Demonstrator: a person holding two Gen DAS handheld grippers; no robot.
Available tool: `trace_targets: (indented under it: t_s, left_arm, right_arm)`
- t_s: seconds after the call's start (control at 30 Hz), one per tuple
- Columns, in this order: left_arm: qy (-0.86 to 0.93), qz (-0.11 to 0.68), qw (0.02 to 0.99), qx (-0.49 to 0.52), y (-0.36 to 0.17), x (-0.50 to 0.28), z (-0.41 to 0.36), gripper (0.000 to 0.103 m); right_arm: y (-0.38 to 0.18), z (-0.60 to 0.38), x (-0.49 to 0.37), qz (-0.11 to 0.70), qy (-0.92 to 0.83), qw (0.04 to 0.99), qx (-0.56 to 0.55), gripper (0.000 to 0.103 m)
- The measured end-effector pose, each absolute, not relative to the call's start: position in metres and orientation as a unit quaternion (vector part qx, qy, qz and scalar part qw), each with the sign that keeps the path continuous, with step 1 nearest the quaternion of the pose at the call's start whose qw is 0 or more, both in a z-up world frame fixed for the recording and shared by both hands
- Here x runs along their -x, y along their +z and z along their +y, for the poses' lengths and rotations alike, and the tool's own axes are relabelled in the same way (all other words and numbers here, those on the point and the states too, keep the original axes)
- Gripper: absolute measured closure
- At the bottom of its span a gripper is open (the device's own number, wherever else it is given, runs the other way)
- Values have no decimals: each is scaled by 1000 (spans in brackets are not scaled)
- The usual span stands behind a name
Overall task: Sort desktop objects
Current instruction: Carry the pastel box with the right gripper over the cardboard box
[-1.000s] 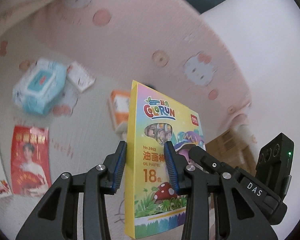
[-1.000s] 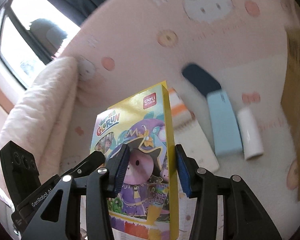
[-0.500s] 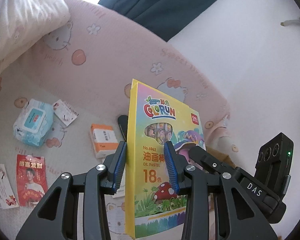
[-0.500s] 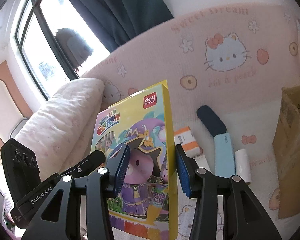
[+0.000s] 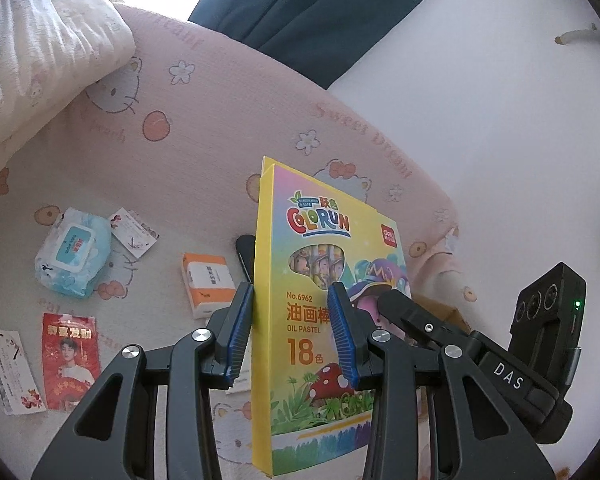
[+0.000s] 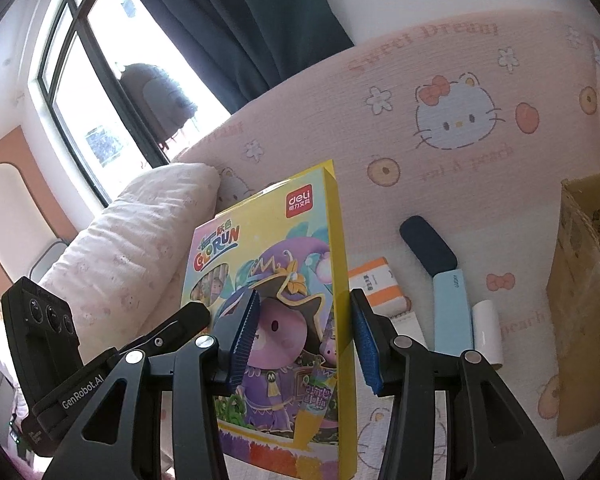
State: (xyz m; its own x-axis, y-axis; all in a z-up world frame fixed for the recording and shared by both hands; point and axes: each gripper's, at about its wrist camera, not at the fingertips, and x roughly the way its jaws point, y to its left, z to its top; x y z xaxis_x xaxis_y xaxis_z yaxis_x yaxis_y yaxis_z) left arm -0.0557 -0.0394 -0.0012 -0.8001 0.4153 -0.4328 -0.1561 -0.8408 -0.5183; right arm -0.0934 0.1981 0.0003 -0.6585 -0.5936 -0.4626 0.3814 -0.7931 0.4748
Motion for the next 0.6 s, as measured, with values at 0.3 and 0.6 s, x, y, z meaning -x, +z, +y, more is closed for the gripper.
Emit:
trace_targets:
  t_s: [0.3,0.6]
  left_arm:
    - [912,-216,178,299,0,85,15,62]
    - [897,-186,254,312,3,90,107,61]
  right_arm:
    - [-4,243,114,-185,-894,259,-316,60]
    - [6,339,101,-195,-910,198,-308,60]
